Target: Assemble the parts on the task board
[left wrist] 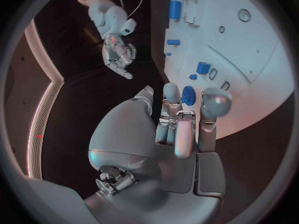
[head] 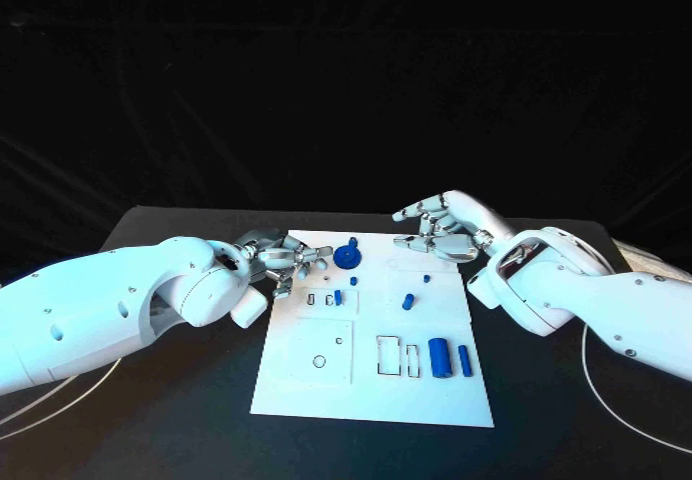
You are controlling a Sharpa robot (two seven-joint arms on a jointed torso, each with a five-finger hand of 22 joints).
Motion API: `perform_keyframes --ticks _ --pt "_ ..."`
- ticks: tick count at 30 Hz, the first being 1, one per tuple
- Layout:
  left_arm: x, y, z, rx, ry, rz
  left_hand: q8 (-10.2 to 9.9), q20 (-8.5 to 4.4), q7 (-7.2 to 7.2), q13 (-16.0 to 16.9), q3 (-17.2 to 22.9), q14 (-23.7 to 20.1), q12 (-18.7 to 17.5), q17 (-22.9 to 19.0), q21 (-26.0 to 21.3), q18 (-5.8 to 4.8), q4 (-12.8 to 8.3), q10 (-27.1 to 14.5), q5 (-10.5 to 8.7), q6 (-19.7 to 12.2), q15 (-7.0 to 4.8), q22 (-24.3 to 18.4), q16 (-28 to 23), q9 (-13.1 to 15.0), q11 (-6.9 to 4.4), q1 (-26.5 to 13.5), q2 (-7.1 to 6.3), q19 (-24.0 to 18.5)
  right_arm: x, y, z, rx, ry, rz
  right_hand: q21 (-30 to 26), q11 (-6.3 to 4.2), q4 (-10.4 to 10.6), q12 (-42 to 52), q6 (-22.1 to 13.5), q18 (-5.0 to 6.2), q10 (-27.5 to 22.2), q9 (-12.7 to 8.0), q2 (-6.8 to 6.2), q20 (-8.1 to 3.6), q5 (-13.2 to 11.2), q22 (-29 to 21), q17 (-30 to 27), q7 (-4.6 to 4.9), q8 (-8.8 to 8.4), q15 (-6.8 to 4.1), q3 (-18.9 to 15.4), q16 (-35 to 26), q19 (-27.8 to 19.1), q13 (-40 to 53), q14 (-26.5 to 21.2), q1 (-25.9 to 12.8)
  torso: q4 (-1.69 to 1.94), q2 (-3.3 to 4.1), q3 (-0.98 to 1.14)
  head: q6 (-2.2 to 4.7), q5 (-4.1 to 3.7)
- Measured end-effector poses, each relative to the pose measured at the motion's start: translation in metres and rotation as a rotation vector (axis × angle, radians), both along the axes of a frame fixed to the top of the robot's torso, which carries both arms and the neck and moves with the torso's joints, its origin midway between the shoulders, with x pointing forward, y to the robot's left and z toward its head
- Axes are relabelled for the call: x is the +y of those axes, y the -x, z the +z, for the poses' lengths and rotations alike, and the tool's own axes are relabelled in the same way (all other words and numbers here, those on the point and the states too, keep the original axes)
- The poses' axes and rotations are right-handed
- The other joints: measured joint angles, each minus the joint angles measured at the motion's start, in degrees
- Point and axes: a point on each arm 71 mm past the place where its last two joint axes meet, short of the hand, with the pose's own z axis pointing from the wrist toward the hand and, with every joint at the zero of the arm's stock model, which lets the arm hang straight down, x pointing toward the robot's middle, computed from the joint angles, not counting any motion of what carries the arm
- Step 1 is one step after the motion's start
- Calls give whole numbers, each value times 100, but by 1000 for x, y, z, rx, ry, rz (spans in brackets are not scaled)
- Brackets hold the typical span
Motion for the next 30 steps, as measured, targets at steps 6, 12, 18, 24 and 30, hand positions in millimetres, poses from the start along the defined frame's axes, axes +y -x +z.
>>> perform_keyframes --ticks 6,12,18,24,30 --pt "-8 -11 -2 14 -272 -88 1016 -171 -250 2389 -347 4 1980 0 1055 -178 173 957 0 -141 -144 1526 167 919 -178 -100 103 457 -14 -2 2 40 -35 -21 0 0 -10 0 0 0 0 0 0 0 11 0 -3 0 0 0 10 0 0 0 0 0 -35 -55 30 -34 44" --pt "-22 -24 -3 2 -472 -147 1307 -190 -245 2846 -669 5 2283 -1 1254 -218 196 1123 -137 -205 -144 1859 167 1312 -265 -386 288 517 -18 -4 1 68 -45 -26 0 1 -15 0 1 0 0 -1 0 0 21 0 -17 -1 0 0 15 0 0 -11 0 0 -55 -87 56 -70 58" --pt "-31 -35 -3 -11 -560 -152 1439 -231 -306 2951 -1043 5 2341 -1 1334 -217 204 1125 -399 -266 -186 1933 167 1601 -267 -726 350 561 -19 -6 -1 85 -45 -26 0 1 -15 0 1 0 0 -1 0 0 21 -13 -29 -1 0 0 15 0 0 -26 0 0 -62 -99 63 -94 76" --pt "-42 -41 -7 -4 -611 -172 1468 -221 -327 2992 -1197 6 2366 -2 1386 -218 204 1145 -399 -287 -186 1933 167 1698 -287 -799 347 589 -18 -7 -2 99 -39 -24 0 1 -15 -2 1 0 0 -1 0 0 21 -13 -30 -1 0 0 15 0 0 -26 0 0 -73 -94 60 -115 82" --pt "-47 -46 -13 13 -654 -197 1468 -221 -307 2980 -1250 6 2366 -2 1386 -218 194 1144 -399 -308 -185 1932 167 1732 -287 -822 370 588 -17 -7 -3 108 -35 -21 0 1 -15 -23 1 0 0 -2 0 0 21 -19 -36 -2 0 0 15 -22 0 -39 0 0 -77 -87 57 -141 82"
